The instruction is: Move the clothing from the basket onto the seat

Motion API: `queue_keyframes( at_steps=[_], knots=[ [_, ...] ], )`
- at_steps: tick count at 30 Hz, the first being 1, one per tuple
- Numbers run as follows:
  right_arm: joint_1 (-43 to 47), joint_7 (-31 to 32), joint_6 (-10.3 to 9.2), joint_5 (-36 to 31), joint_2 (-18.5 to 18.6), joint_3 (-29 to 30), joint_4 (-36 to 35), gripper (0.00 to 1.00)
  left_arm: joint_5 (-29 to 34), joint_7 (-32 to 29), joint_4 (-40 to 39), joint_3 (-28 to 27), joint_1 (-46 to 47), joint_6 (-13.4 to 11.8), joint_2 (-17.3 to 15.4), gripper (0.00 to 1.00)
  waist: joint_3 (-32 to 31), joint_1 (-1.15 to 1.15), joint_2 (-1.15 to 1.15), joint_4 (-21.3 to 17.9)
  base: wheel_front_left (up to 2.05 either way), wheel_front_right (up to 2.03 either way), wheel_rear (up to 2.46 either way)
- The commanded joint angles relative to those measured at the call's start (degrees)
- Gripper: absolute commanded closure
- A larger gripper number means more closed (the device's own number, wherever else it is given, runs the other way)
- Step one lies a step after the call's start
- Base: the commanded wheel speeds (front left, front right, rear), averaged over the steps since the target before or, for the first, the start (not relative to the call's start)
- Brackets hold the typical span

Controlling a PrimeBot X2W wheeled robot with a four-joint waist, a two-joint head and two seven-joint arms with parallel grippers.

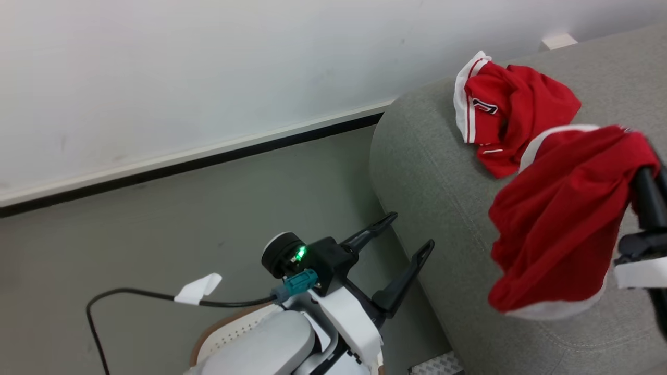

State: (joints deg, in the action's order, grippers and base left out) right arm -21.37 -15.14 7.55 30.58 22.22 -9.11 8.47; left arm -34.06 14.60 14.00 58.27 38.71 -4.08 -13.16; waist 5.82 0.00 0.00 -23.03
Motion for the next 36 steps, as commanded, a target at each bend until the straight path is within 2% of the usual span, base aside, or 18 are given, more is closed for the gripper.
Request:
queue_keyframes(
  at_steps=[1, 12, 16, 20, 24, 31, 33, 34, 36],
  knots=[
    [-1.65, 0.01, -0.13, -0.31, 1.01, 0.72, -0.38, 1.00, 0.45, 0.12, -0.03, -0.08, 0.66, 0.14, -0.44, 0.00, 1.94, 0.00, 0.00, 1.46, 0.00, 0.00, 0.00],
    [-13.78, 3.16, -0.13, 7.48, 10.98, 8.01, 3.42, 1.00, 2.25, -0.95, -2.07, -0.24, 4.77, 0.91, -2.57, 0.00, 12.34, 0.00, 0.00, 6.35, 0.00, 0.00, 0.00],
    [-16.23, 4.30, -0.13, 7.93, 15.32, 12.85, 9.43, 1.00, 2.94, -1.49, -3.41, -0.69, 6.38, 0.85, -3.79, 0.00, 16.40, 0.00, 0.00, 8.47, 0.00, 0.00, 0.00],
    [-17.98, 4.41, -0.13, 7.10, 18.12, 16.42, 17.43, 1.00, 3.41, -1.77, -4.70, -1.36, 7.66, 0.66, -5.10, 0.00, 19.70, 0.00, 0.00, 10.37, 0.00, 0.00, 0.00],
    [-19.69, 5.13, -0.13, 5.81, 18.38, 16.62, 25.38, 1.00, 3.59, -2.14, -5.68, -1.75, 8.49, 0.56, -6.19, 0.00, 22.14, 0.00, 0.00, 11.68, 0.00, 0.00, 0.00],
    [-22.20, 10.69, -0.13, 3.56, 16.04, 10.49, 37.45, 0.99, 3.49, -2.17, -6.34, -1.86, 9.20, 0.59, -6.89, 0.00, 23.98, 0.00, 0.00, 13.29, 0.00, 0.00, 0.00],
    [-22.12, 13.55, -0.13, 3.91, 15.43, 7.92, 39.62, 0.70, 3.24, -1.99, -6.19, -1.86, 9.06, 0.54, -6.79, 0.00, 23.80, 0.00, 0.00, 13.61, 0.00, 0.00, 0.00],
    [-22.12, 14.71, -0.13, 4.38, 15.38, 7.07, 40.50, 0.60, 3.09, -1.87, -6.08, -1.83, 8.88, 0.52, -6.70, 0.00, 23.58, 0.00, 0.00, 13.75, 0.00, 0.00, 0.00],
    [-21.77, 16.53, -0.13, 5.15, 15.19, 5.71, 41.99, 0.51, 2.72, -1.79, -5.81, -1.84, 8.38, 0.48, -6.57, 0.00, 22.95, 0.00, 0.00, 13.95, 0.00, 0.00, 0.00]
  ],
)
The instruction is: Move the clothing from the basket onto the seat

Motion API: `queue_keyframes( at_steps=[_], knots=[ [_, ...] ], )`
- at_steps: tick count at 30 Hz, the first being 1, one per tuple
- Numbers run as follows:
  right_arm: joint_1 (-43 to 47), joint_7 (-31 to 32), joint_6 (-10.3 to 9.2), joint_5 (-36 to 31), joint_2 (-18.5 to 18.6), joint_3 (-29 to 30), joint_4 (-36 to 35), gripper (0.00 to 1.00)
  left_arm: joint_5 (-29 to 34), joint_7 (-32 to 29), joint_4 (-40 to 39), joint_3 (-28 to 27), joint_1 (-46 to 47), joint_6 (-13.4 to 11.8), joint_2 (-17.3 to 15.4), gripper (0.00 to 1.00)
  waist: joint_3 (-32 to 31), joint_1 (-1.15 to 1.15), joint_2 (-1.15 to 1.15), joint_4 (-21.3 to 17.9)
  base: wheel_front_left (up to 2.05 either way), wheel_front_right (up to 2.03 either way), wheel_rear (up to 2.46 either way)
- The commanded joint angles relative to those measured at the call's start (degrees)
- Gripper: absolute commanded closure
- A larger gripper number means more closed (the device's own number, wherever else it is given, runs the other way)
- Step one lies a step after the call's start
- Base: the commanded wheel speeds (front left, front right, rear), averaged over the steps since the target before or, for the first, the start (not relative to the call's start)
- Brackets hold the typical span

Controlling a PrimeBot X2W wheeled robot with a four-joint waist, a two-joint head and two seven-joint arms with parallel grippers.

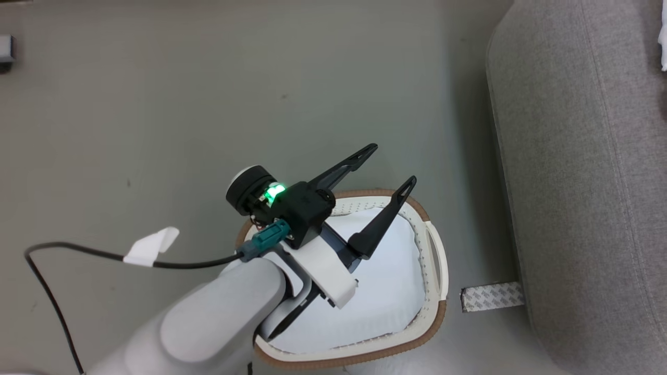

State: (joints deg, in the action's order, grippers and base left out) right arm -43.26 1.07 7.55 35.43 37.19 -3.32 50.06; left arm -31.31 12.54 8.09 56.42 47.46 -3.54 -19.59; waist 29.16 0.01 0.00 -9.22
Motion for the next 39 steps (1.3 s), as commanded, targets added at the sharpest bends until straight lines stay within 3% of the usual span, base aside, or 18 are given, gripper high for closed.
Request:
queue_keyframes(
  at_steps=[1, 2, 3, 12, 21, 30, 39],
  knots=[
    [0.46, 1.44, -0.13, 0.70, 0.10, -0.88, 1.19, 0.23, -0.23, 0.38, 0.28, -0.03, -0.63, -0.10, -0.06, 0.00, -0.83, -0.01, 0.00, 0.21, 0.00, 0.00, 0.00],
    [0.75, 2.40, -0.13, 1.08, 0.07, -1.63, 1.57, 0.23, -0.40, 0.55, 0.41, -0.07, -0.87, -0.20, 0.00, 0.00, -1.35, -0.01, 0.00, 0.24, 0.00, 0.00, 0.00],
    [0.94, 2.80, -0.13, 1.38, 0.21, -2.29, 1.68, 0.00, -0.55, 0.76, 0.60, -0.11, -1.10, -0.27, 0.06, 0.00, -1.98, -0.01, 0.00, 0.23, 0.00, 0.00, 0.00],
    [3.32, 7.84, -0.13, 2.76, 1.87, -8.68, -0.73, 0.00, -2.20, 1.82, 2.81, -0.86, -4.84, -0.76, 1.01, 0.00, -10.33, -0.01, 0.00, -0.37, 0.00, 0.00, 0.00],
    [4.92, 8.12, -0.13, 1.11, 5.68, -14.94, -15.65, 0.00, -5.28, 2.65, 4.15, -5.36, -11.48, -3.19, 0.22, 0.00, -23.22, -0.01, 0.00, 0.17, 0.00, 0.00, 0.00],
    [9.59, 0.43, -0.13, 2.27, 0.71, -13.88, -29.43, 0.00, -7.50, 2.58, 2.14, -16.80, -19.67, -7.04, -2.71, 0.00, -30.72, -0.01, 0.00, 4.47, 0.00, 0.00, 0.00],
    [22.84, -9.93, -0.13, -5.46, -11.83, -8.69, -35.83, 0.00, -6.38, 2.59, 0.11, -29.13, -31.15, -6.36, -4.67, 0.00, -33.54, -0.01, 0.00, 9.00, 0.00, 0.00, 0.00]
  ],
)
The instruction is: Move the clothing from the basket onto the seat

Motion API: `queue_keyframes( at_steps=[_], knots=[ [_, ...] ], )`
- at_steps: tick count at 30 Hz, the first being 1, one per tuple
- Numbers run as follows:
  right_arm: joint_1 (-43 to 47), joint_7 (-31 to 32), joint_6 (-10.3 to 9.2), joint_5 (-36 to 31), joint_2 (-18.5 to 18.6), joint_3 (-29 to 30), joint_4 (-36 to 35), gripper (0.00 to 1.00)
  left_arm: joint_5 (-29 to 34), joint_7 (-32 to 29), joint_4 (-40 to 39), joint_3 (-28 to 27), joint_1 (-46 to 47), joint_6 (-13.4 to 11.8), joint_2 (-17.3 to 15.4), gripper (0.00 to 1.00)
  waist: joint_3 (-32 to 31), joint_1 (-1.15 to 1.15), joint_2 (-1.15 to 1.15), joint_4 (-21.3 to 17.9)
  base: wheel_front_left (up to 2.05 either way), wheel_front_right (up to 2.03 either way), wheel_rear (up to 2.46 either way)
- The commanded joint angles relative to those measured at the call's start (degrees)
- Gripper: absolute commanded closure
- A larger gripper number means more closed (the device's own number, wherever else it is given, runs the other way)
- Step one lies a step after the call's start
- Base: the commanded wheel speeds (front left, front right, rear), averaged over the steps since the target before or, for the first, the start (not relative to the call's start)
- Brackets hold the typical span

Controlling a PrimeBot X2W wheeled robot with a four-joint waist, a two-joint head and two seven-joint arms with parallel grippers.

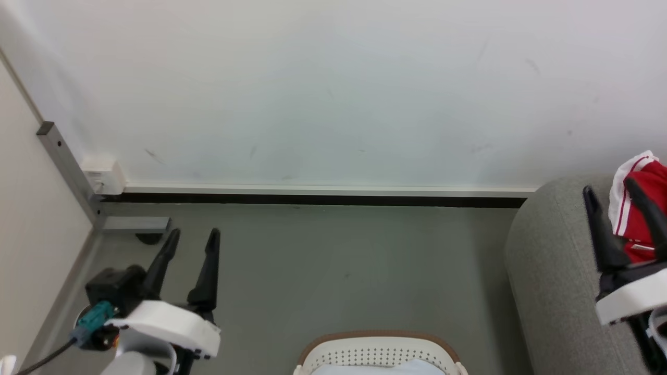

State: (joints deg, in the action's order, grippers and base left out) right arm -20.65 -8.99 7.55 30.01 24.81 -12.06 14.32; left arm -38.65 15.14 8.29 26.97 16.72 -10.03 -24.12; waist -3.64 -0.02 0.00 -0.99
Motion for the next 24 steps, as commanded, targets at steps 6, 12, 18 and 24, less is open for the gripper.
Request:
queue_keyframes(
  at_steps=[6, 12, 18, 24],
  knots=[
    [9.84, -4.94, -0.13, -5.16, -8.68, 3.82, -1.23, 0.00, 4.27, -0.01, -0.30, -5.94, -7.58, 0.85, 2.22, 0.00, -1.93, 0.02, 0.00, 2.67, 0.00, 0.00, 0.00],
    [16.49, -6.18, -0.13, -10.65, -16.02, 8.45, -1.30, 0.00, 8.98, -0.01, 2.77, -10.82, -12.50, 4.76, 6.95, 0.00, -1.99, 0.02, 0.00, 2.93, 0.00, 0.00, 0.00],
    [19.07, -6.20, -0.13, -14.33, -19.02, 7.63, -1.47, 0.00, 13.81, 0.00, 5.48, -15.48, -15.14, 8.68, 11.08, 0.00, -1.64, 0.02, 0.00, 1.87, 0.00, 0.00, 0.00],
    [19.05, -6.21, -0.13, -15.36, -20.02, 6.90, -0.85, 0.00, 17.81, 0.00, 7.21, -19.27, -15.48, 11.89, 14.06, 0.00, -1.79, 0.02, 0.00, 1.64, 0.00, 0.00, 0.00]
  ],
)
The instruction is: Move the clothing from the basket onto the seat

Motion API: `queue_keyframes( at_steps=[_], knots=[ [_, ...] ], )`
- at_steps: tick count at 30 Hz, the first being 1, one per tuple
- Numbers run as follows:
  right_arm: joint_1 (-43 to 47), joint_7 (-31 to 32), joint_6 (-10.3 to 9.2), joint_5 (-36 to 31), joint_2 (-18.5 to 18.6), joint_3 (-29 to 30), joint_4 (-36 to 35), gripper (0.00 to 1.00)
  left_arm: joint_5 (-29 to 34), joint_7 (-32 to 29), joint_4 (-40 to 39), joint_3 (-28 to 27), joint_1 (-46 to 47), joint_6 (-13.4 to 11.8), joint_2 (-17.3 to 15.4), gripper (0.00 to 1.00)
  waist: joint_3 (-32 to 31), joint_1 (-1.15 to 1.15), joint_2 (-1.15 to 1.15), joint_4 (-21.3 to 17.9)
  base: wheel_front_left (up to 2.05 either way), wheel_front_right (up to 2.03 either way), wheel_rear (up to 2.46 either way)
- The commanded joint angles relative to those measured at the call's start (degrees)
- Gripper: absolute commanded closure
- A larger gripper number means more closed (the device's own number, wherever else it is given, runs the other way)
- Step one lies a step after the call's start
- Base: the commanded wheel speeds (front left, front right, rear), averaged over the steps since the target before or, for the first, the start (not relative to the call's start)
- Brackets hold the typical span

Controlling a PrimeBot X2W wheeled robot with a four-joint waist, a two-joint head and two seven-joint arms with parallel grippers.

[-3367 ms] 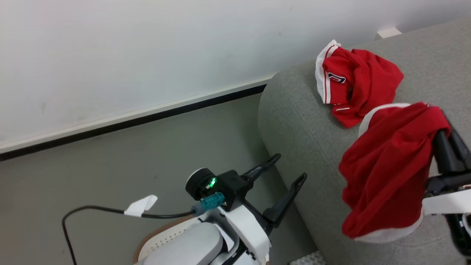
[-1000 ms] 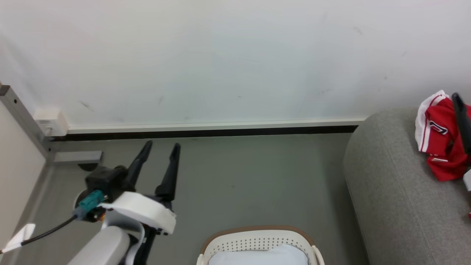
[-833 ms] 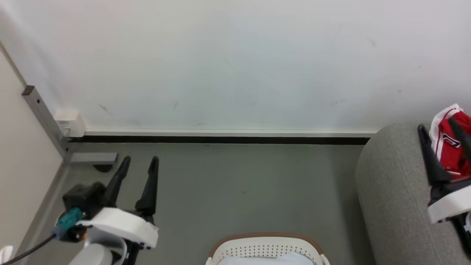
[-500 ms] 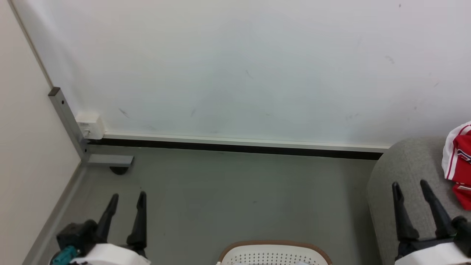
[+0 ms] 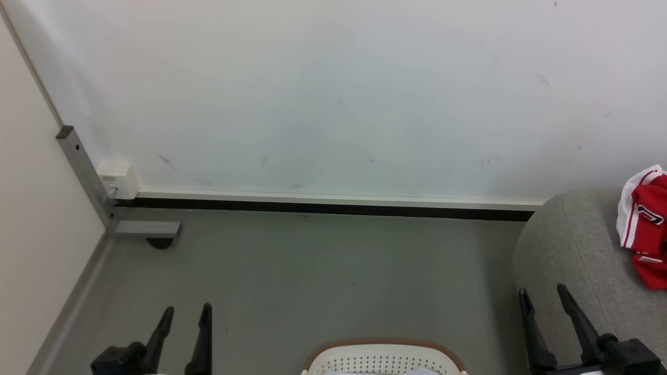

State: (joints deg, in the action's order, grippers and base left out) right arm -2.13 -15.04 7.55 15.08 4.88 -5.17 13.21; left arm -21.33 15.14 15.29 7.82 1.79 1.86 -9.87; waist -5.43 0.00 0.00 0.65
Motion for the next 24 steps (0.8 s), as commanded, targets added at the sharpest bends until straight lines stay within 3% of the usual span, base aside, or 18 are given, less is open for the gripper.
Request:
queue_keyframes(
  at_steps=[1, 20, 21, 24],
  knots=[
    [0.45, -0.17, -0.13, -0.50, -0.14, -0.07, 0.28, 0.00, 1.28, 0.01, 0.54, -0.60, -0.53, 0.37, 0.13, 0.00, -0.01, 0.00, 0.00, 0.00, 0.00, 0.00, 0.00],
    [-0.36, -0.18, -0.13, -0.34, -0.46, -0.29, 0.48, 0.00, 6.61, 0.00, 3.45, -7.13, 0.46, 4.62, 4.36, 0.00, 0.51, 0.00, 0.00, -0.56, 0.00, 0.00, 0.00],
    [-0.07, 0.02, 0.00, -0.73, -0.67, -0.29, 0.35, 1.00, 6.16, -0.05, 3.41, -7.09, 0.18, 4.50, 4.33, 1.00, 0.52, 0.00, 0.00, -0.56, 0.00, 0.00, 0.00],
    [0.72, 0.25, 0.01, -0.53, -1.10, -0.33, 1.81, 1.00, 5.95, -0.15, 4.95, -7.01, -0.70, 4.50, 4.77, 1.00, 0.54, 0.00, 0.00, -0.58, 0.00, 0.00, 0.00]
  ],
)
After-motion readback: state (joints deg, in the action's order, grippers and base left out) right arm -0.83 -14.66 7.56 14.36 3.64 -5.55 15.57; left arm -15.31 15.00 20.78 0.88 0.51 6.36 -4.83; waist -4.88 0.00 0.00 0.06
